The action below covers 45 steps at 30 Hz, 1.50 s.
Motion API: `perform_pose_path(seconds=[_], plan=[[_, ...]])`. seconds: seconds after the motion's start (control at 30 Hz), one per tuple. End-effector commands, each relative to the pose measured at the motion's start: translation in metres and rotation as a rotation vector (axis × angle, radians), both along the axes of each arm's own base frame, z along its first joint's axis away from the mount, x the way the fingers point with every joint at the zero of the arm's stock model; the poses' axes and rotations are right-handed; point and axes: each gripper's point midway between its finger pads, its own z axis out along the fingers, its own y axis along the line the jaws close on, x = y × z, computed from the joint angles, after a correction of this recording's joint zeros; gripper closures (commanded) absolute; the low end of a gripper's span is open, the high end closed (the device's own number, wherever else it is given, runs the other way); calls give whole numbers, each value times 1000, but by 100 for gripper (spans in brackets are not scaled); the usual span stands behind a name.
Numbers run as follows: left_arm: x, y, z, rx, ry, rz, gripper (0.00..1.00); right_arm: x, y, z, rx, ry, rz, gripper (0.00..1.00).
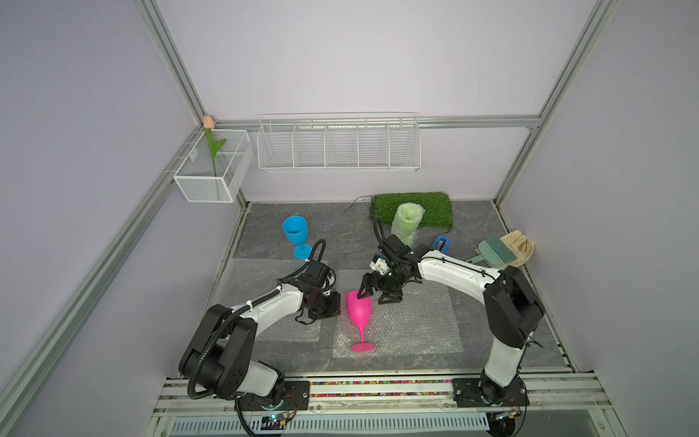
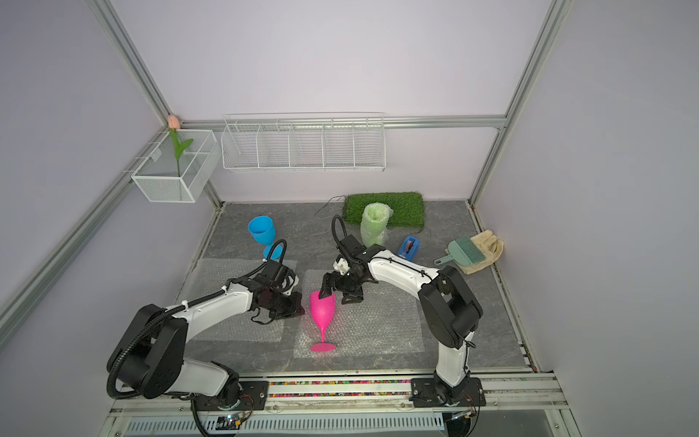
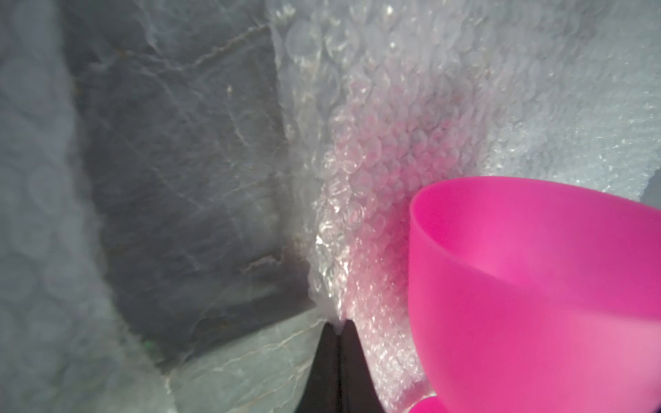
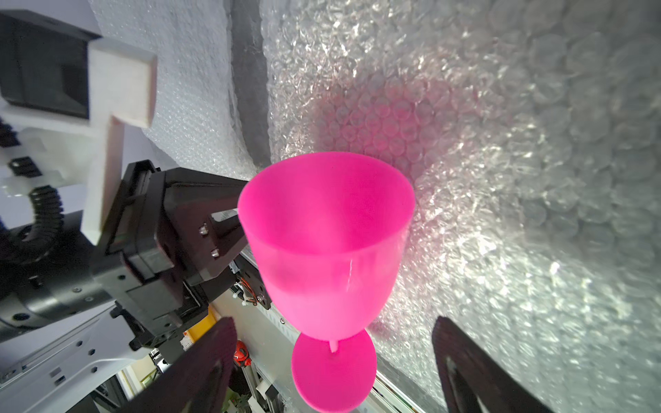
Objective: Wrap wine glasses in bubble wrap
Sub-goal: Wrap the wine glass in bubble wrap.
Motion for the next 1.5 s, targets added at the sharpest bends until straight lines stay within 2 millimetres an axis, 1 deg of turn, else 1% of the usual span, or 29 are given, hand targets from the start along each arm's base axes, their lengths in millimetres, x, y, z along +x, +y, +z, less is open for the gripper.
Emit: perform_pose_path(seconds=[0.0, 0.03, 0.07, 0.17, 0.23, 0.27, 0.37, 0.47, 0.57, 0.7, 0.8, 0.9, 1.07, 1.17, 1.27, 1.37, 1.4, 1.47], plan=[[5, -2, 18, -13, -32, 5, 100, -3, -13, 13, -43, -51, 2, 9], [5, -3, 21, -18, -32, 5, 100, -3, -20, 11, -71, -62, -3, 6], [5, -4, 24, -23, -36, 4, 100, -3, -25, 10, -94, -77, -6, 1], [7, -7, 35, -42, -52, 3, 100, -3, -45, 0, -191, -114, -10, 15], [9, -10, 40, -55, -60, -1, 100, -5, -50, -6, -209, -117, -10, 27], [9, -13, 42, -59, -61, -7, 100, -6, -50, -9, -205, -113, -9, 34], [11, -20, 48, -67, -66, -23, 100, -8, -46, -20, -189, -95, -9, 48], [12, -30, 55, -75, -78, -47, 100, -7, -44, -30, -187, -85, -12, 54], [14, -43, 64, -90, -90, -71, 100, -7, -43, -39, -196, -68, -12, 55], [15, -63, 77, -98, -105, -116, 100, -7, -45, -43, -201, -70, -16, 56], [14, -82, 83, -109, -113, -159, 100, -9, -48, -47, -214, -71, -15, 56], [11, -104, 86, -110, -111, -203, 100, -10, -52, -52, -227, -66, -20, 56], [2, -140, 82, -105, -100, -278, 100, -11, -58, -58, -228, -68, -38, 57], [-2, -155, 73, -99, -86, -300, 100, -11, -63, -60, -225, -71, -53, 58], [-4, -164, 64, -96, -76, -308, 100, -8, -75, -57, -230, -81, -79, 58], [-4, -167, 58, -96, -70, -308, 100, -3, -88, -45, -204, -105, -124, 58], [-4, -167, 57, -95, -70, -306, 100, 0, -90, -40, -174, -117, -139, 57], [-4, -167, 55, -92, -72, -304, 100, 6, -87, -26, -64, -135, -166, 53]])
